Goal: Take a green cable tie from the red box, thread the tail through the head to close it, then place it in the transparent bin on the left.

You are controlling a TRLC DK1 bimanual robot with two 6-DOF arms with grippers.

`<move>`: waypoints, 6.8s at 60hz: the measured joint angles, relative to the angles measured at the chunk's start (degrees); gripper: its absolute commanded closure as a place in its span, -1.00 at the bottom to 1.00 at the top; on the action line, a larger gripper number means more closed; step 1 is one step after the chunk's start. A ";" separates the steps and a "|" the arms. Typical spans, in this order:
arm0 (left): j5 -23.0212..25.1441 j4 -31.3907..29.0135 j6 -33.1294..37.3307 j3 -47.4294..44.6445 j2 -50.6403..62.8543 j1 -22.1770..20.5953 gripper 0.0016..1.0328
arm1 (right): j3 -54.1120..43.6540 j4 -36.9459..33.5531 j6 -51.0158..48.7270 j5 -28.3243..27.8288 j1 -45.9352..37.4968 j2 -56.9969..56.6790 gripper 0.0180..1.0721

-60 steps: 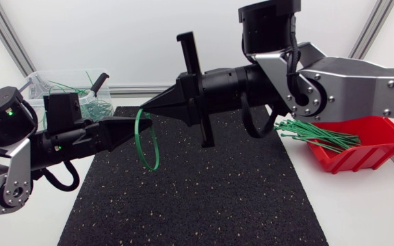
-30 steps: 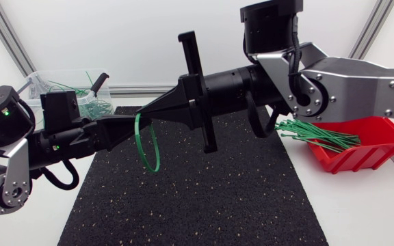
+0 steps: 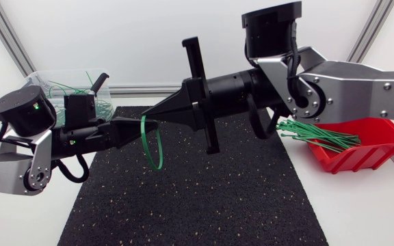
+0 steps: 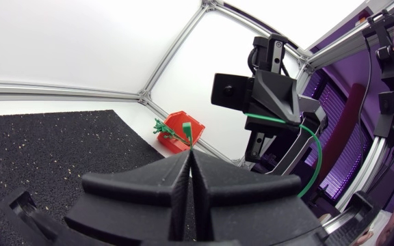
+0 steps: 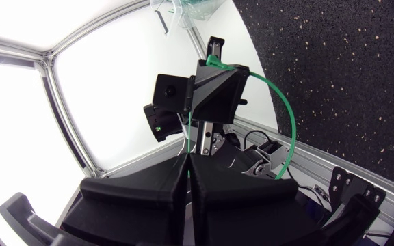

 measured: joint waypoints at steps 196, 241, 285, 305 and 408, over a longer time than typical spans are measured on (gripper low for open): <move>0.83 1.20 -1.16 -2.95 -9.88 -1.27 0.94 | 2.56 0.79 -0.02 -1.49 -1.27 0.35 0.11; 2.97 1.18 3.26 2.84 -1.84 4.44 0.93 | 2.56 0.83 -2.25 -1.49 -2.93 2.23 -0.17; 6.69 0.85 0.96 10.12 5.70 6.71 0.93 | 12.72 -36.85 -61.40 20.04 -0.04 11.82 -0.31; 9.38 -0.46 -4.48 15.47 11.67 8.26 0.93 | 12.81 -38.97 -88.56 39.43 4.74 12.37 -0.30; 13.53 -16.79 -6.14 25.07 22.60 8.90 0.94 | -19.19 38.38 -205.08 72.76 19.50 14.45 -0.83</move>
